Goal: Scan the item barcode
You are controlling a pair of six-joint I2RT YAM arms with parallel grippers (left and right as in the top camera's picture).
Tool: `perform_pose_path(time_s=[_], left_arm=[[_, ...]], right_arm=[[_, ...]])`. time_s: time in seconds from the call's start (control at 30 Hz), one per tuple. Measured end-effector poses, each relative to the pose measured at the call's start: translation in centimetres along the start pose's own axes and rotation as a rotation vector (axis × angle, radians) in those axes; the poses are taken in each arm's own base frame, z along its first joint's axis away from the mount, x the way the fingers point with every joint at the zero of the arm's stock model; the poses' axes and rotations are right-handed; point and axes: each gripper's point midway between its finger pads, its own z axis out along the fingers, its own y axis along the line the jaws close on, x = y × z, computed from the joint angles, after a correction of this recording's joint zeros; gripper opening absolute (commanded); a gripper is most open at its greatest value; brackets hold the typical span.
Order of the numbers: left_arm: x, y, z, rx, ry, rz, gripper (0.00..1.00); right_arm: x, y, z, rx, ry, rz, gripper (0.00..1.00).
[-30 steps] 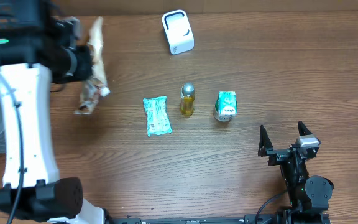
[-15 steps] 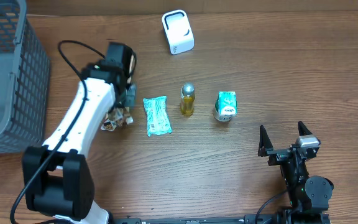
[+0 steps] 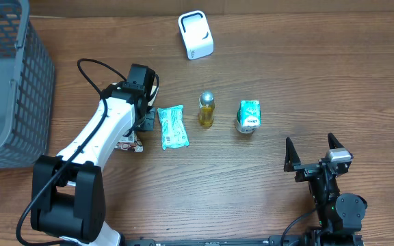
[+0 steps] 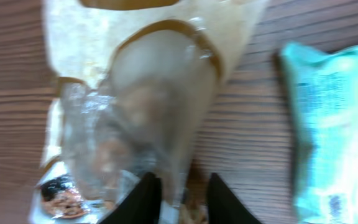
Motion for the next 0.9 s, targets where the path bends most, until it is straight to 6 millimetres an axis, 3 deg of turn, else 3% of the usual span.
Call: perform_pose_path(time_s=[0.1,0.23,0.4,0.53,0.73,0.9], left_arm=[[-1.0,-1.6,-0.8,0.097,-0.019,-0.01,0.3],[-2.4,-4.0,-2.0,0.244,-0.057,-0.02,0.19],[-2.3,-5.6,-2.3,0.317,-0.046,-0.035,0.08],[-1.8,-6.1,-0.8,0.312,0.003,-0.051,0.04],[0.4,-7.3,3.8,0.293,0.141,-0.044,0.04],[-0.3,-8.0,3.7,0.328,0.123,-0.056,0.07]], right_arm=[[0.0,0.0,0.0,0.0,0.0,0.0,1.0],[0.0,0.0,0.0,0.0,0.0,0.0,1.0],[0.0,0.0,0.0,0.0,0.0,0.0,1.0],[0.0,0.0,0.0,0.0,0.0,0.0,1.0],[0.0,0.0,0.0,-0.001,0.0,0.0,1.0],[0.0,0.0,0.0,0.0,0.0,0.0,1.0]])
